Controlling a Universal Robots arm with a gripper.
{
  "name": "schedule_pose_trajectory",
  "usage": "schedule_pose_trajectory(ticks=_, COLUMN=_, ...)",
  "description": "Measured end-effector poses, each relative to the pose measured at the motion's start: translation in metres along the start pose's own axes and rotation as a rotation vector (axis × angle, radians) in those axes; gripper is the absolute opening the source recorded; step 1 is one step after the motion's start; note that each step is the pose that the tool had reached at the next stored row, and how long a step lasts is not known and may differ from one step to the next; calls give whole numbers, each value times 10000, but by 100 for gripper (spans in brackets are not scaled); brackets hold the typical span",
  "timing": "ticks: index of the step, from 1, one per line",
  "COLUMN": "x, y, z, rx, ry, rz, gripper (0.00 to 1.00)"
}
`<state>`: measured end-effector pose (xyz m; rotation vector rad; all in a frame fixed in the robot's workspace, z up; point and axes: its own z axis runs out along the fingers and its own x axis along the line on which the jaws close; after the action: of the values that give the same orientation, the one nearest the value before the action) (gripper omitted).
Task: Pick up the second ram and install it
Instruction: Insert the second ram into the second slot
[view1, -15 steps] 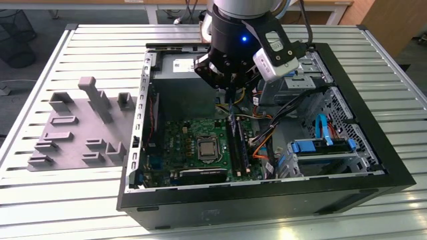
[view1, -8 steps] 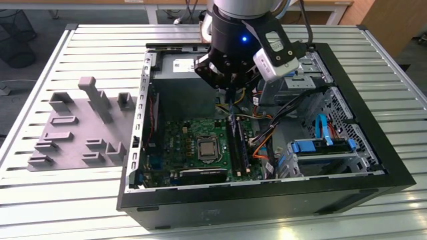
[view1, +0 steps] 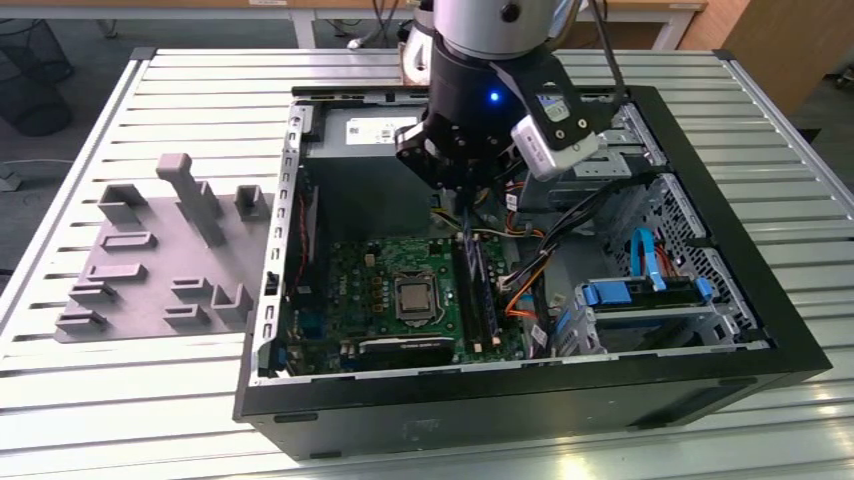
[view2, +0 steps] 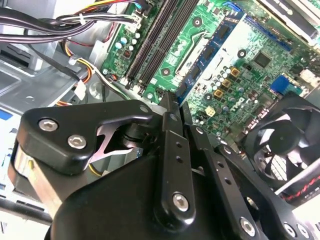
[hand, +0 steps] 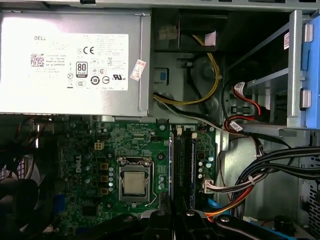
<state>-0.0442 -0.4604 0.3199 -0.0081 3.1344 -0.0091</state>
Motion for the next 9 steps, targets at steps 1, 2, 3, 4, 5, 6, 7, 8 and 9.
schedule_pose_trajectory(ticks=1, x=0, y=-1, z=18, rx=0, ry=-1, rz=-2, gripper=14)
schedule_pose_trajectory(ticks=2, x=0, y=-1, z=37, rx=1, ry=0, rz=-3, gripper=14)
schedule_pose_trajectory(ticks=3, x=0, y=-1, z=55, rx=2, ry=1, rz=-4, gripper=14)
schedule_pose_trajectory(ticks=4, x=-2, y=-1, z=73, rx=2, ry=1, rz=-9, gripper=14)
schedule_pose_trajectory(ticks=5, x=-2, y=-2, z=91, rx=1, ry=0, rz=-10, gripper=14)
schedule_pose_trajectory(ticks=6, x=-3, y=-1, z=109, rx=1, ry=0, rz=-11, gripper=14)
schedule_pose_trajectory(ticks=7, x=-10, y=-2, z=129, rx=1, ry=0, rz=-12, gripper=14)
schedule_pose_trajectory(ticks=8, x=-10, y=-2, z=147, rx=1, ry=0, rz=-11, gripper=14)
schedule_pose_trajectory(ticks=9, x=-11, y=-1, z=163, rx=-1, ry=0, rz=-10, gripper=14)
